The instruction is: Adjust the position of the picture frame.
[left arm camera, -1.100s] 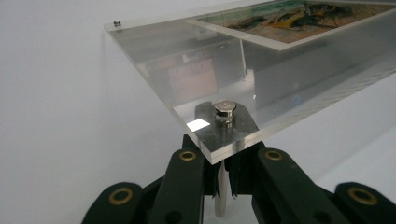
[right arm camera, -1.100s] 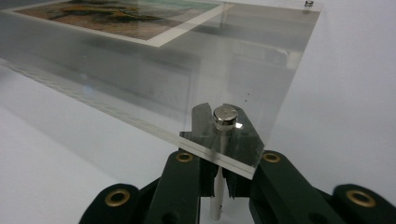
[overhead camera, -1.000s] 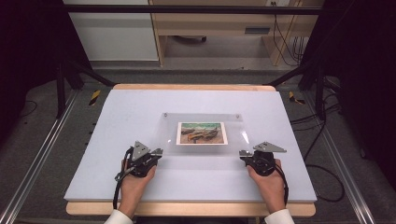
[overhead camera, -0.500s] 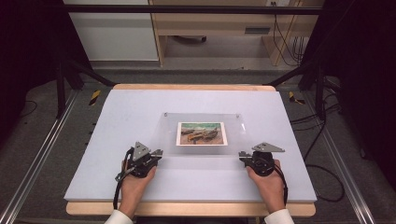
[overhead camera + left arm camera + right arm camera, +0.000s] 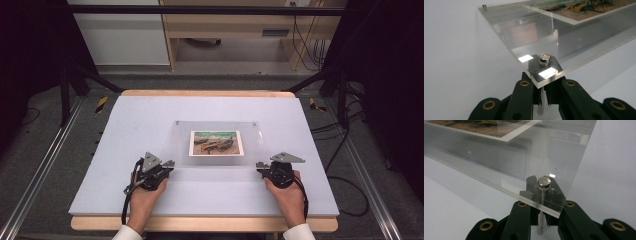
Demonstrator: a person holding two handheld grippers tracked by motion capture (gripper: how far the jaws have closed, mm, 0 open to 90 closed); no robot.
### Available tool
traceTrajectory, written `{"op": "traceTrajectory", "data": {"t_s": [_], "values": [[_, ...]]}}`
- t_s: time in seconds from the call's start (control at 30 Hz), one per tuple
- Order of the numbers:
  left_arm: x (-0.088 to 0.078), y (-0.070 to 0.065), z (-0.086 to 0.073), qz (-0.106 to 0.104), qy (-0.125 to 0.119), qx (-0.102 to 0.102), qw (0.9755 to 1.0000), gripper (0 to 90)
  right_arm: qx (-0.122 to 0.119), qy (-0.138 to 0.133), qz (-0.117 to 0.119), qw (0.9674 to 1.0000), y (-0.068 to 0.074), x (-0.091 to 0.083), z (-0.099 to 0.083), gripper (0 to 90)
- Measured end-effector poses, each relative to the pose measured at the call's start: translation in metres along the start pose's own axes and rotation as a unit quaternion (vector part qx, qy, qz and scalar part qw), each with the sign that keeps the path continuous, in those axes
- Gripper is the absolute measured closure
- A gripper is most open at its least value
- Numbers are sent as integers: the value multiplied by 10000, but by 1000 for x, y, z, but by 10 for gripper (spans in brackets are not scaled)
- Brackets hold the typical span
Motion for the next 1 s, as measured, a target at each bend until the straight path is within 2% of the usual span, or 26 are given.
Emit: {"op": "traceTrajectory", "data": {"t_s": [0.27, 0.37, 0.4, 0.43, 0.47, 0.5, 0.53, 0.57, 0.63, 0.7, 0.77, 0.83, 0.9, 1.0], "values": [[0, 0, 0, -9, 10, 7, 10000, 832, 1, 7, 2, 10000, 0, 0, 0, 830], [0, 0, 0, -2, 41, 87, 10000, 814, 5, 8, 39, 10000, 0, 1, 0, 801], [-1, -1, 0, 41, 64, 137, 9999, 753, -1, 15, 87, 10000, 2, 0, 0, 740], [-1, -1, 0, 41, 64, 137, 9999, 715, -1, 15, 87, 10000, 2, 0, 0, 740], [-3, 0, 1, 52, 119, 173, 9998, 662, 15, 113, 112, 9999, 5, 0, -1, 639], [-3, 0, 1, 52, 119, 173, 9998, 621, 15, 113, 112, 9999, 5, 0, -1, 639], [-3, 1, 0, 45, 207, 197, 9996, 621, -15, 155, 82, 9998, 5, 1, -1, 580], [-4, 2, 0, 40, 243, 212, 9995, 576, 3, 261, 49, 9996, 6, 2, -2, 510], [-7, 4, 0, -2, 253, 188, 9995, 516, 22, 370, 87, 9993, 10, 3, -3, 440], [-9, 7, 1, -108, 251, 101, 9996, 442, -84, 440, 113, 9989, 14, 1, -4, 358], [-9, 9, 2, -350, 367, 99, 9987, 372, -99, 447, 123, 9989, 18, -3, -4, 298], [-11, 10, 2, -395, 339, 97, 9986, 350, -118, 422, 176, 9989, 20, -7, -5, 242], [-11, 11, 4, -597, 364, 38, 9975, 280, -105, 417, 197, 9989, 21, -12, -6, 196], [-13, 12, 5, -700, 301, 46, 9971, 241, -62, 360, 193, 9991, 20, -18, -5, 164]]}}
Point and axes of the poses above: each handheld gripper's, and its own axes: x roughly forward along the jaws, z roughly out of its top, y roughly to its left, the point moved 2 cm from there along x, roughly forward along the jaws, and after that the axes turned 7 degrees about z, right-handed, at the moved point
